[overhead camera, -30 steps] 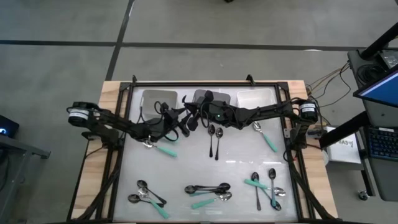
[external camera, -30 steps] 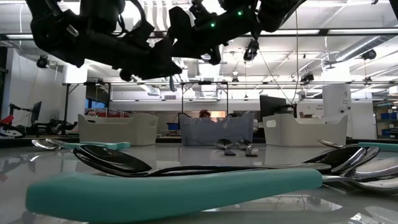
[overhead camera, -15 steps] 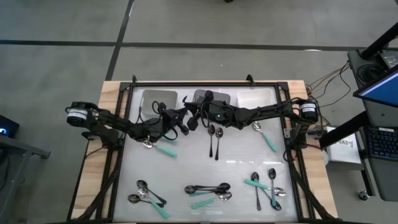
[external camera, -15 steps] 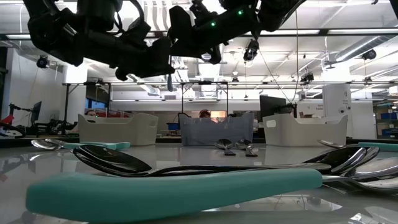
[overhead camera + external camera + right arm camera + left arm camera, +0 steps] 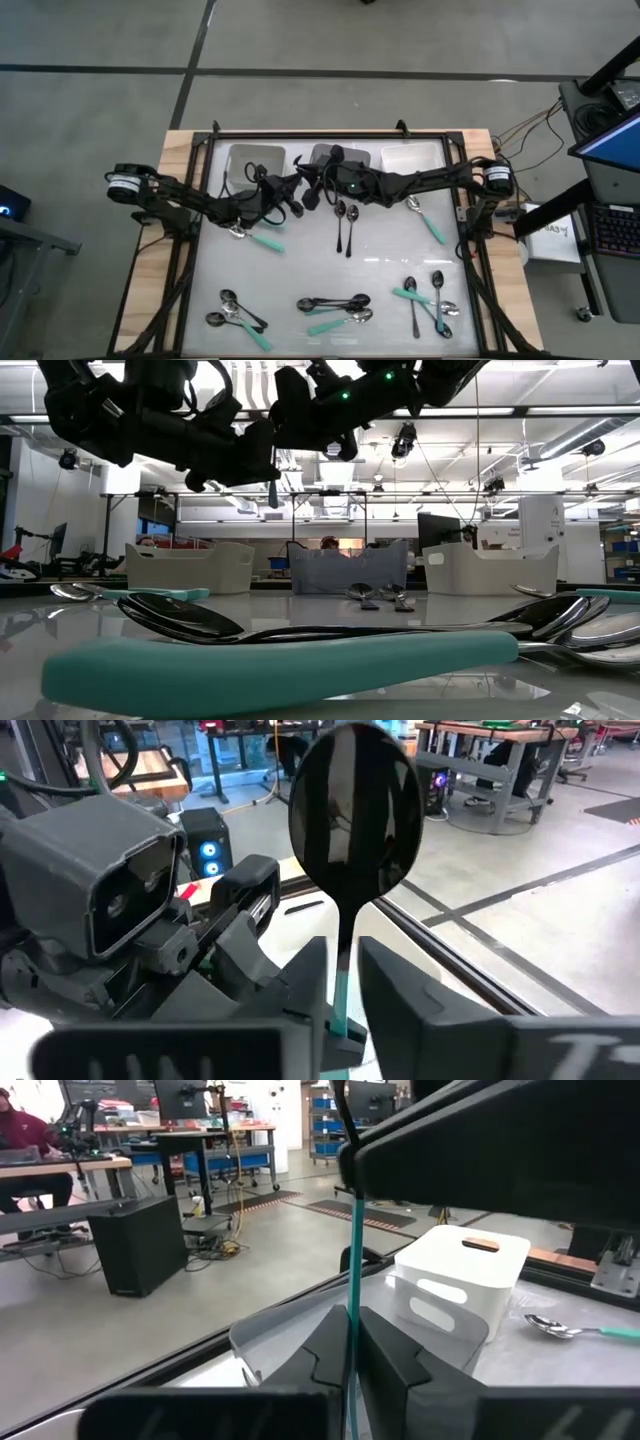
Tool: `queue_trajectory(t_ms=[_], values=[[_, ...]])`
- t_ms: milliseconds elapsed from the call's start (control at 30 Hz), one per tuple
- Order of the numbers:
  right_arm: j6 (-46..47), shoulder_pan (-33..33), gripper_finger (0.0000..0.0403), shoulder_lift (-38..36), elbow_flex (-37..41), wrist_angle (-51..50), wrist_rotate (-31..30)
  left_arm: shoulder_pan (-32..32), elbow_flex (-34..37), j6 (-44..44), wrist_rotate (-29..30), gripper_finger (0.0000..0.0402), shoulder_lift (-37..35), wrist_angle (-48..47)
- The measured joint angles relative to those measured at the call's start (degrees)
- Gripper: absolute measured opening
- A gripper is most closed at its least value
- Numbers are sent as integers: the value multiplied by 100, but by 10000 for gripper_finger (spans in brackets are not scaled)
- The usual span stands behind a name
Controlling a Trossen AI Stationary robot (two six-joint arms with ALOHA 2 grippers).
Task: Sort silverware by color (type)
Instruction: Put the blue spoon into the gray bin
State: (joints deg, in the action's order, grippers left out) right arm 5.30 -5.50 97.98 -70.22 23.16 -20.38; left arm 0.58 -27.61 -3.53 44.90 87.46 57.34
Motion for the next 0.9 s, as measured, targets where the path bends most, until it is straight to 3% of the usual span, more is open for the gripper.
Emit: queue_trajectory(t_ms=[233, 433, 633, 900], values=[[26, 0, 111, -338, 0, -871, -4, -2, 12, 8, 449, 0, -20, -73], [310, -2, 125, -918, 0, -2336, -18, -16, 114, 236, 1102, 0, -237, -630], [472, 0, 113, -1366, 11, -3494, -22, -242, 118, 171, 1665, 0, -844, -2317], [673, 0, 100, -1531, 21, -4210, -22, -1140, 118, -522, 1487, 0, -1911, -5209]])
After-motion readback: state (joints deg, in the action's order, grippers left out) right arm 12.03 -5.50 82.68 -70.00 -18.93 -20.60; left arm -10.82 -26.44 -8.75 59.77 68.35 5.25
